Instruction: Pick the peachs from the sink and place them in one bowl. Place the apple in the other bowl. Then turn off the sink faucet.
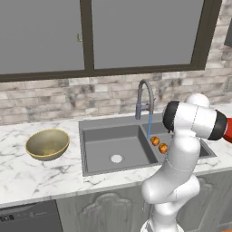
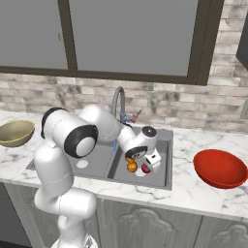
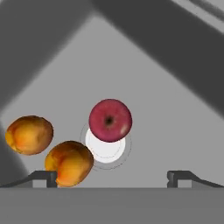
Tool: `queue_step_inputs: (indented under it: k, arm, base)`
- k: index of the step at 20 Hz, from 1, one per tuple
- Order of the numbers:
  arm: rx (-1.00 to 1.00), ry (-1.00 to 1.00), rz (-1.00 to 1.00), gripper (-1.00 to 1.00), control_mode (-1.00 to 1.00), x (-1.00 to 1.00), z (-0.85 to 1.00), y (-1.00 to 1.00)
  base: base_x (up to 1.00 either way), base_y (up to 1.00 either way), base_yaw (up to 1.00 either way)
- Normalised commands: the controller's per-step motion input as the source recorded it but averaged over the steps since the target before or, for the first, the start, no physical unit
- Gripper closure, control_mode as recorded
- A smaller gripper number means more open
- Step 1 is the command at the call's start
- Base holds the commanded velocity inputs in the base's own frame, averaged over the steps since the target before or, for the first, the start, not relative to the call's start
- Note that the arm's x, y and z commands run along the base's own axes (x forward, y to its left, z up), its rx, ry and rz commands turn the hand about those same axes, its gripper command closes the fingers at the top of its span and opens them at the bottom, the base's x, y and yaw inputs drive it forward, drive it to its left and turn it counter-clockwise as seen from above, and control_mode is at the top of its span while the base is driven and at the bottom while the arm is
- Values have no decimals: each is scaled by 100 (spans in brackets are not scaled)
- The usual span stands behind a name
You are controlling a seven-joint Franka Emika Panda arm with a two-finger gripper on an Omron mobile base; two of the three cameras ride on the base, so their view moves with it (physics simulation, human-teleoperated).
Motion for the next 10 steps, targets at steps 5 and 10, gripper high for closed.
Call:
queue_step_inputs:
  k: [5, 10]
  arm:
    - [0, 0, -1, -100, -100, 21, -30, -10]
    - [1, 0, 0, -100, -100, 23, -24, -10]
  base:
    - [0, 0, 0]
    - [0, 0, 0]
